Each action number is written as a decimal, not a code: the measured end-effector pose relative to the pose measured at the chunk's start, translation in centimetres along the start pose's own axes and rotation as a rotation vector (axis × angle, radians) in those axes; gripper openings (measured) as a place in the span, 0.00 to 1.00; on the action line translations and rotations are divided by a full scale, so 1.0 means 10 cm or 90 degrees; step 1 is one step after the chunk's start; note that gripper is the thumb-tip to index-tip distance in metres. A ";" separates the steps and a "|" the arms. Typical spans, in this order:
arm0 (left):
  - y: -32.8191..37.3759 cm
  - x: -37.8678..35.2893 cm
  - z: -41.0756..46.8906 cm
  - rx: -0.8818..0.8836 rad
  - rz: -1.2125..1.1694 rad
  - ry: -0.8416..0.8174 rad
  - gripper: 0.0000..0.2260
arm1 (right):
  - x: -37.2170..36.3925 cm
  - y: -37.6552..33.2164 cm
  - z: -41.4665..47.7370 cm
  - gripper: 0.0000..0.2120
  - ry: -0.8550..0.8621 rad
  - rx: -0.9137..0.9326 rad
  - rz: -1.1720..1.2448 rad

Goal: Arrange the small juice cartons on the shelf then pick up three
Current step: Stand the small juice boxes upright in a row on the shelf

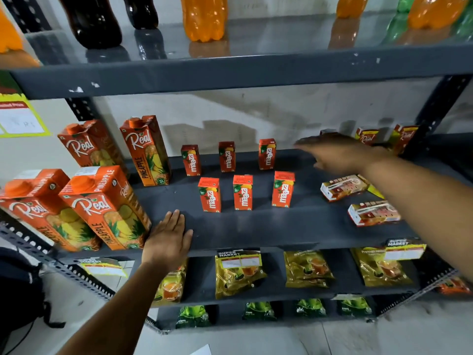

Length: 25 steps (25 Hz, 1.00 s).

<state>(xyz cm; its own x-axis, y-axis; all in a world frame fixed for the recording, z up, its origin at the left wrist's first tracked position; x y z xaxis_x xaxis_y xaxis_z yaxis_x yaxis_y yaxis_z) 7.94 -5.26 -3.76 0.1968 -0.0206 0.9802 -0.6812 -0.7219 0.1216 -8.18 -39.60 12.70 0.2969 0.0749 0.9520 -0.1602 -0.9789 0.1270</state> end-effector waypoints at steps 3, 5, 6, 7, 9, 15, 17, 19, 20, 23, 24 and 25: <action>0.43 0.05 -0.31 -0.083 -0.110 0.142 0.27 | -0.17 0.62 -0.36 0.29 -0.030 -0.099 0.110; 1.16 -0.02 -0.40 -0.171 -0.111 0.151 0.25 | -0.46 1.04 -0.58 0.29 -0.090 -0.151 0.135; 1.59 -0.07 -0.39 -0.220 -0.111 0.134 0.25 | -0.57 1.22 -0.69 0.28 -0.100 -0.170 0.151; 2.01 -0.11 -0.35 -0.265 -0.101 0.115 0.25 | -0.68 1.40 -0.77 0.28 -0.104 -0.183 0.176; 2.71 -0.14 -0.12 -0.294 -0.070 0.090 0.26 | -0.86 1.69 -0.87 0.25 -0.108 -0.209 0.233; 3.48 -0.39 0.64 -0.124 0.016 -0.113 0.28 | -1.44 1.95 -0.72 0.16 -0.155 -0.224 0.251; 3.48 -0.45 0.67 -0.113 0.017 -0.125 0.29 | -1.63 2.03 -0.67 0.18 -0.157 -0.250 0.317; 3.47 -0.46 0.64 -0.117 0.020 -0.111 0.28 | -1.68 2.09 -0.67 0.19 -0.151 -0.253 0.347; 3.47 -0.44 0.63 -0.118 0.023 -0.103 0.28 | -1.64 2.13 -0.68 0.18 -0.152 -0.255 0.333; 3.48 -0.43 0.66 -0.120 0.025 -0.102 0.29 | -1.34 2.36 -0.66 0.15 -0.119 -0.225 0.262; 3.48 -0.44 0.66 -0.123 0.026 -0.102 0.28 | -1.20 2.39 -0.68 0.14 -0.100 -0.202 0.229; 3.48 -0.44 0.67 -0.125 0.027 -0.099 0.28 | -1.09 2.42 -0.69 0.13 -0.071 -0.170 0.170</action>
<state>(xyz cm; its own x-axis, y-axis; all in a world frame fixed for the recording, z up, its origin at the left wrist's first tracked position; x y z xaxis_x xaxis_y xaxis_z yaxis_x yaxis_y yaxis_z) -11.92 -34.89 -4.89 0.2609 -0.1658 0.9510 -0.8121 -0.5703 0.1233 -21.78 -62.79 7.29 0.3104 -0.2111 0.9269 -0.4800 -0.8764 -0.0388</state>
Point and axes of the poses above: each hand's wrist, its own z-axis towards the middle knuckle, its own x-axis out of the back of the hand, y = z × x, the point moved 6 cm from there along z, towards the middle knuckle, and after that the axes turned 15 degrees about -y, right-handed, at the moved point
